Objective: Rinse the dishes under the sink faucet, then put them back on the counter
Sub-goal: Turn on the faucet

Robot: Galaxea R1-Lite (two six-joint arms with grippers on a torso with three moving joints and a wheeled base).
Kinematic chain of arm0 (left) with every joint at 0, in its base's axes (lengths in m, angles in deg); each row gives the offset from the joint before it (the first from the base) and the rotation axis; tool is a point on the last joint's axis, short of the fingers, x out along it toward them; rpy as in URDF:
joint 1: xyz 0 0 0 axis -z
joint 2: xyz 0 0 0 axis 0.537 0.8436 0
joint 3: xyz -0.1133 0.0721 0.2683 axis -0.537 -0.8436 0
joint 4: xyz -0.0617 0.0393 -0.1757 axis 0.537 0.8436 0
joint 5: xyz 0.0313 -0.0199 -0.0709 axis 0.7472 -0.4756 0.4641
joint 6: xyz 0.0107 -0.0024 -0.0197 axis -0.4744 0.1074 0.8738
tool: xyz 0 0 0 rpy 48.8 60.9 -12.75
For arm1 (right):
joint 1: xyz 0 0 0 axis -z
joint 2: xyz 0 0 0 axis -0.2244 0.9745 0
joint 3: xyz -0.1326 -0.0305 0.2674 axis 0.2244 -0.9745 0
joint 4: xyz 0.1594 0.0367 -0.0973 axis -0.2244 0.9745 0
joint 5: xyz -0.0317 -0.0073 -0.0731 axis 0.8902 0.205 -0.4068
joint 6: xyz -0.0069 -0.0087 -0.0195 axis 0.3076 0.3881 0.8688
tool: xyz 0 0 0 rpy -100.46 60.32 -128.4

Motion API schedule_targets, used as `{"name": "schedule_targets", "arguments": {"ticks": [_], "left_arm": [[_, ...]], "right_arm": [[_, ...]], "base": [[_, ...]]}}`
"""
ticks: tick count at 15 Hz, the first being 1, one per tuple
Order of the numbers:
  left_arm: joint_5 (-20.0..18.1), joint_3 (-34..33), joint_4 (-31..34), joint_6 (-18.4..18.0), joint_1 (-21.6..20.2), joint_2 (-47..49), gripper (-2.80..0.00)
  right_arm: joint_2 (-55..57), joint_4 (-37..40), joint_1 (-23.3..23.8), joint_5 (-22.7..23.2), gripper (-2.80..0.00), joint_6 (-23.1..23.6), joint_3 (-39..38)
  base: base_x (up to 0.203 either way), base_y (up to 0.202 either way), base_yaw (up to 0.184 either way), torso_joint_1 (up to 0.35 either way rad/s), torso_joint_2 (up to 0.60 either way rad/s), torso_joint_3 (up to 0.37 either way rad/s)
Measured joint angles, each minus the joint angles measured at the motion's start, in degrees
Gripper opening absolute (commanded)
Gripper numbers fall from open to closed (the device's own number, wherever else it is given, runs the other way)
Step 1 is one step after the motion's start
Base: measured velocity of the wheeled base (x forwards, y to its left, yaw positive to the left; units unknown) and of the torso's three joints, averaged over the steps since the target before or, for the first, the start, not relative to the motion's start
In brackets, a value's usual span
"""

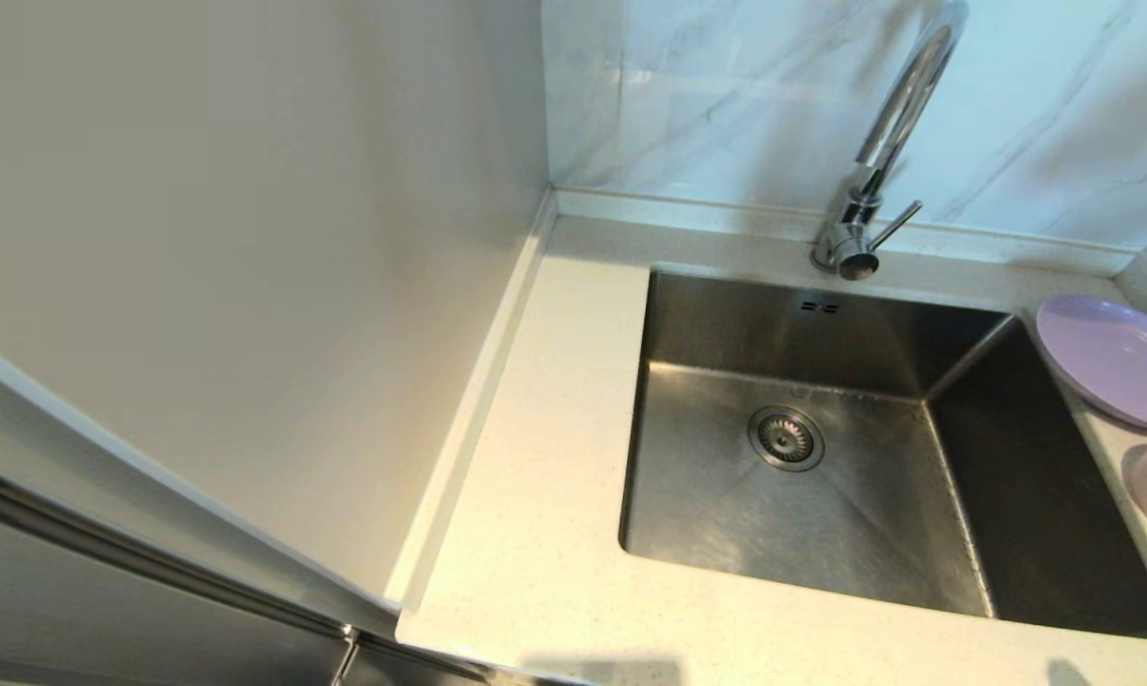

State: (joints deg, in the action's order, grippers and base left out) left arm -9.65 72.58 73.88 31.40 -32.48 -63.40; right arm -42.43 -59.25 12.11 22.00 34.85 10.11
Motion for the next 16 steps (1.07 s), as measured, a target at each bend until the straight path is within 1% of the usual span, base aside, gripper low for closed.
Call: {"name": "schedule_targets", "arguments": {"ticks": [2,6,8,10,13,15,16], "left_arm": [[0.0,0.0,0.0,0.0,0.0,0.0,-2.80],[0.0,0.0,0.0,0.0,0.0,0.0,-2.80],[0.0,0.0,0.0,0.0,0.0,0.0,-2.80],[0.0,0.0,0.0,0.0,0.0,0.0,-2.80],[0.0,0.0,0.0,0.0,0.0,0.0,-2.80],[0.0,0.0,0.0,0.0,0.0,0.0,-2.80],[0.0,0.0,0.0,0.0,0.0,0.0,-2.80]], "right_arm": [[6.3,-4.4,0.0,0.1,-2.80,-0.2,1.4],[20.6,-16.6,0.1,0.2,-2.80,-0.2,6.2],[26.6,-19.6,0.1,0.2,-2.80,-0.3,10.3],[31.7,-20.3,0.1,0.1,-2.80,-0.8,14.1],[39.3,-24.4,0.1,0.0,-2.80,-3.8,19.7],[44.3,-29.3,0.2,-0.1,-2.80,-6.0,22.3],[46.6,-31.9,0.2,-0.2,-2.80,-6.4,23.4]], "base": [[0.000,0.000,0.000,0.000,0.00,0.000],[0.000,0.000,0.000,0.000,0.00,0.000],[0.000,0.000,0.000,0.000,0.00,0.000],[0.000,0.000,0.000,0.000,0.00,0.000],[0.000,0.000,0.000,0.000,0.00,0.000],[0.000,0.000,0.000,0.000,0.00,0.000],[0.000,0.000,0.000,0.000,0.00,0.000]]}}
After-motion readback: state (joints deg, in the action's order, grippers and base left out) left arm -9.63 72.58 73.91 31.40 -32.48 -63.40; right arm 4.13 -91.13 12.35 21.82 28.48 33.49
